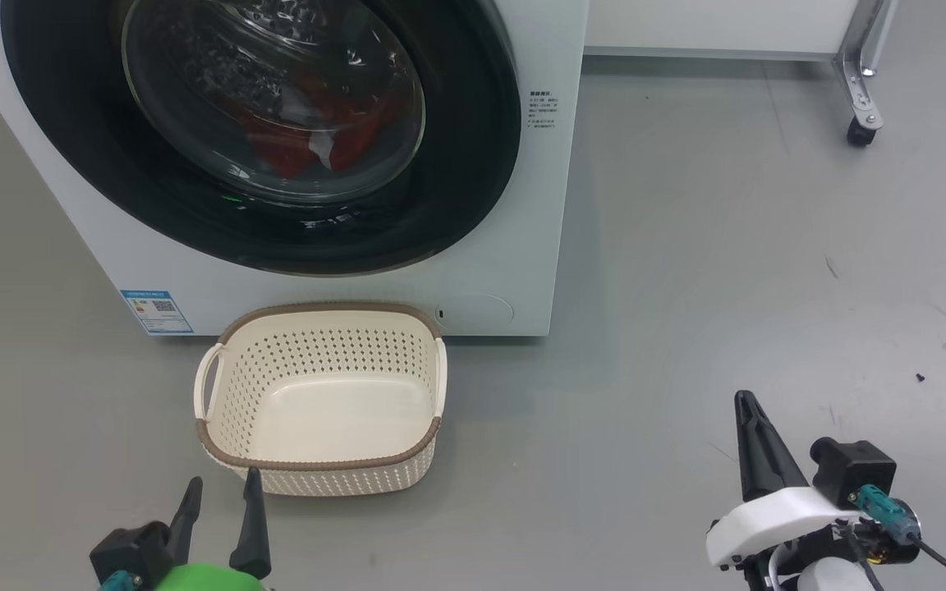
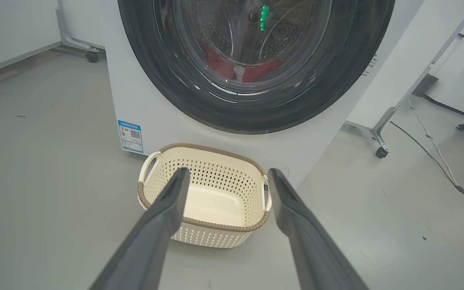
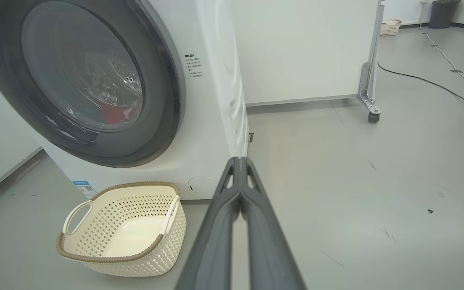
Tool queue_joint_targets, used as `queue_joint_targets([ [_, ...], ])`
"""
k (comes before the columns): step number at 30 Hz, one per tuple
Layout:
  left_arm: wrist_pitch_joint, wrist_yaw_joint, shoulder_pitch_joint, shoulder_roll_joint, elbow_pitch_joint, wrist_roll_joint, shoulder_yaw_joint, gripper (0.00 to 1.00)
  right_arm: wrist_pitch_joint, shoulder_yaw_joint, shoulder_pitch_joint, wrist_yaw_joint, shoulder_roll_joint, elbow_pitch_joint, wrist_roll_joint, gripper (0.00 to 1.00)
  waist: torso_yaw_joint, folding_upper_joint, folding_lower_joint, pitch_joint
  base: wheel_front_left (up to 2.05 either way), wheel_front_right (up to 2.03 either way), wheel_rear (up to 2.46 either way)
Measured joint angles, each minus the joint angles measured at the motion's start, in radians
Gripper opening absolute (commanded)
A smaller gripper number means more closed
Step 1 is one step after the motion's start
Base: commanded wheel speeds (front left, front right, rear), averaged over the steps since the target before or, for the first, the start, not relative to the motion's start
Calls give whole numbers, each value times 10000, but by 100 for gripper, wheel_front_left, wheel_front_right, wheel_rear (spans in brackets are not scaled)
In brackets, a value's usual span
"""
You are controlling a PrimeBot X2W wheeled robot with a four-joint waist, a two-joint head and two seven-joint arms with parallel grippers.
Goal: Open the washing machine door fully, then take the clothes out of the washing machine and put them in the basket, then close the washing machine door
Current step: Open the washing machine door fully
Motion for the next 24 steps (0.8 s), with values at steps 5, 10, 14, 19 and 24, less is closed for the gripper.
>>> queue_joint_targets([
  [5,0,-8,-245,-2,-146,2,-65,100,-13,-284,-235,119,0,-203,602,0,94,0,0,251,0,0,0],
  [10,0,-44,-519,-10,-453,6,-140,100,-13,-533,-808,270,-6,-453,1269,0,226,0,0,593,0,0,0],
  [14,0,-61,-797,-12,-740,0,-203,100,-27,-715,-1314,341,-12,-627,1645,0,372,0,0,913,0,0,0],
  [19,-2,-146,-1023,-19,-965,-29,-309,100,82,-884,-2018,445,-19,-746,2151,0,590,0,0,1360,0,0,0],
  [24,-2,-226,-1247,-25,-1051,-46,-502,100,663,-974,-3281,531,-111,-836,2215,0,845,0,0,1967,0,0,0],
])
